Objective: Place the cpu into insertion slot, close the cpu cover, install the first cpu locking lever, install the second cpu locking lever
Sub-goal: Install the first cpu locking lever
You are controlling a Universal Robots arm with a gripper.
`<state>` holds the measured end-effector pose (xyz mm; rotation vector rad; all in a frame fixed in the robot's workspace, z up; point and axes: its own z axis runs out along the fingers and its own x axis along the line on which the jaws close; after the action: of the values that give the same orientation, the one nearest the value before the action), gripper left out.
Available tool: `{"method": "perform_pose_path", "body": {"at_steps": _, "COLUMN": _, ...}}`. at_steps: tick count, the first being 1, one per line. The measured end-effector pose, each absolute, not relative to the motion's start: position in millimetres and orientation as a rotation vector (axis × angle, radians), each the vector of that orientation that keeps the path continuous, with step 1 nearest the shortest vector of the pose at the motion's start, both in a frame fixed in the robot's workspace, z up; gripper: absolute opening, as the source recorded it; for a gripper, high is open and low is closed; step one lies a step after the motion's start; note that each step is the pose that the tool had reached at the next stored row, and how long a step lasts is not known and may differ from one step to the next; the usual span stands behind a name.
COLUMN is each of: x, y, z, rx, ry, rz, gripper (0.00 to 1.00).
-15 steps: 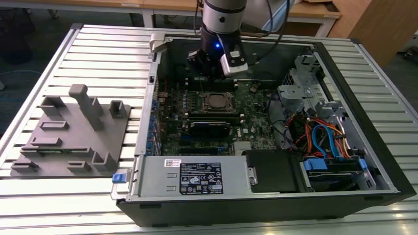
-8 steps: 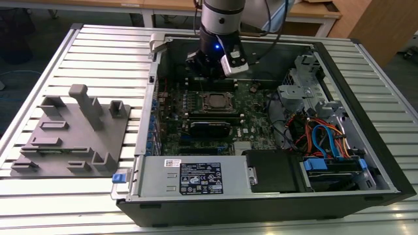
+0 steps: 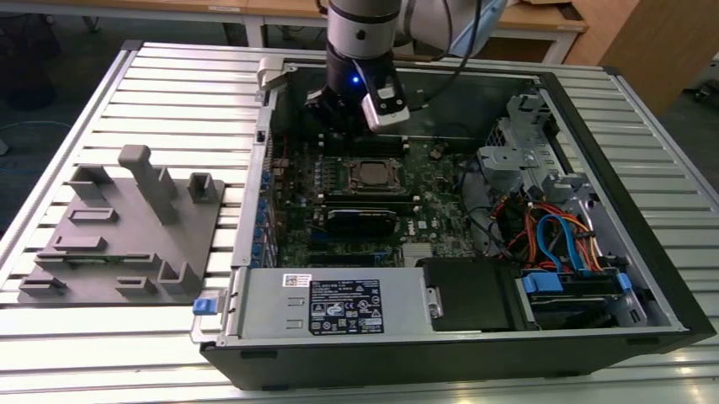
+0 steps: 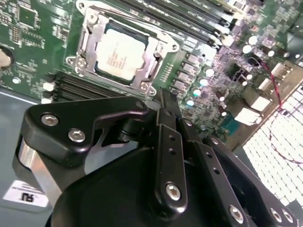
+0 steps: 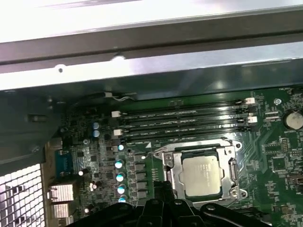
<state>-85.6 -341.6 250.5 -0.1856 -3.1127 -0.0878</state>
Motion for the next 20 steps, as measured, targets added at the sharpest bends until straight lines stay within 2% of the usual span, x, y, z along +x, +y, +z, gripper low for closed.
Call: {"method": "perform_pose_path", "body": {"at_steps": 20, "x": -105.6, "y": -332.5, "z": 250.6, "rx": -0.181, "ry": -3.138, "rz": -0.091, "gripper": 0.1}}
